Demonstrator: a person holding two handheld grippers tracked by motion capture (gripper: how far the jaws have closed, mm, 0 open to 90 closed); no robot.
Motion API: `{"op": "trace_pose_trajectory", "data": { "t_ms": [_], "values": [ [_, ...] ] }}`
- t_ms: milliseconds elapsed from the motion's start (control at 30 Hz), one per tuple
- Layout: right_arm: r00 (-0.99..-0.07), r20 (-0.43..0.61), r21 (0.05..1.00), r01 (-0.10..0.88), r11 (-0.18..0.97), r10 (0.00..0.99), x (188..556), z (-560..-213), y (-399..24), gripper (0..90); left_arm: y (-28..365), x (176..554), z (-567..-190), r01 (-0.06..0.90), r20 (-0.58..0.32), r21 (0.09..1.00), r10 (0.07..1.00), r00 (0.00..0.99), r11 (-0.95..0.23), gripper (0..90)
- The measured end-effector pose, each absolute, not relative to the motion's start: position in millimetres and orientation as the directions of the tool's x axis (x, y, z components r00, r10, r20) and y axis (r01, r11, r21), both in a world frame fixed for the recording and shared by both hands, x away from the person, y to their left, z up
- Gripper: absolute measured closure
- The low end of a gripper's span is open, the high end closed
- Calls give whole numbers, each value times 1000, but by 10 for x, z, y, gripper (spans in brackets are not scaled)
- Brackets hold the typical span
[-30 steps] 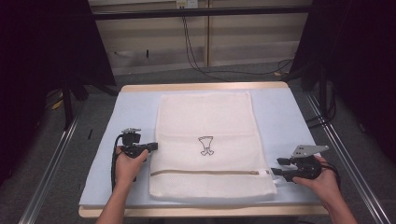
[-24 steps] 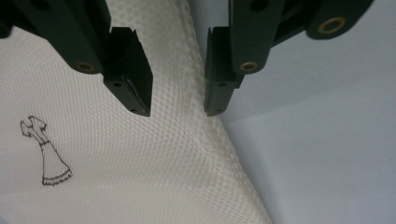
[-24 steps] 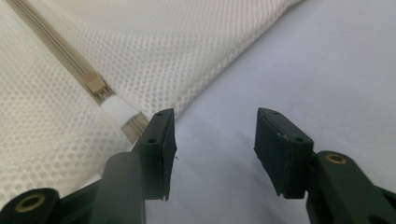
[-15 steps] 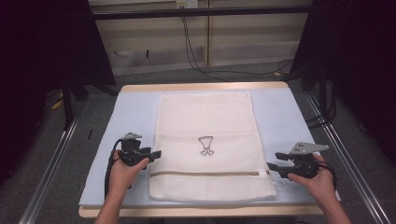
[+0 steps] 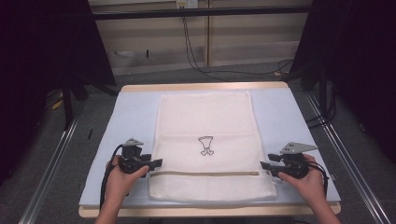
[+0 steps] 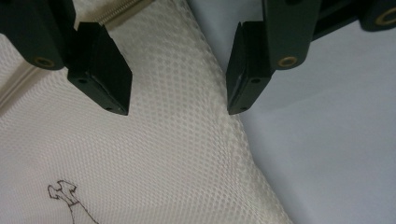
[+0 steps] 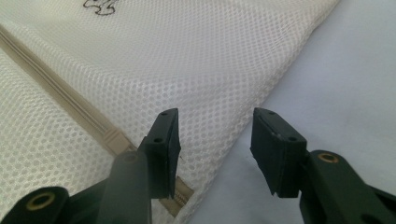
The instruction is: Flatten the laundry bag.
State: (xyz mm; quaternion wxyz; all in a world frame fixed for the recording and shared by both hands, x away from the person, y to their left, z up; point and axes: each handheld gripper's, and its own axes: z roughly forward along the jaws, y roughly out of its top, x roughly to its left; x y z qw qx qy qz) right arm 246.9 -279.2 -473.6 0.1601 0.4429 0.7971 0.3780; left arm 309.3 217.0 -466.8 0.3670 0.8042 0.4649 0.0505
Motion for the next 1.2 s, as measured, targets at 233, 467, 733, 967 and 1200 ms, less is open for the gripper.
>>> {"op": "trace_pose_trajectory", "data": {
  "t_ms": [233,467,733,967,1200],
  "values": [
    [-562,43,698,608,377,826,2478,-4793,-2668,660,2143,3018,-4685,731,-215,602,816,537,-322,526],
    [-532,111,694,646,318,839,2503,-4798,-2705,838,2118,2987,-4680,736,-163,597,851,499,-318,775],
    [-510,122,692,659,295,852,2539,-4778,-2667,871,2132,3019,-4641,740,-169,593,850,500,-317,876],
    [-527,140,720,636,280,838,2564,-4748,-2591,873,2272,3041,-4581,736,-174,620,867,467,-272,878],
    [-533,114,721,625,299,838,2597,-4725,-2474,873,2358,3066,-4602,745,-185,620,876,446,-248,877]
  ]
}}
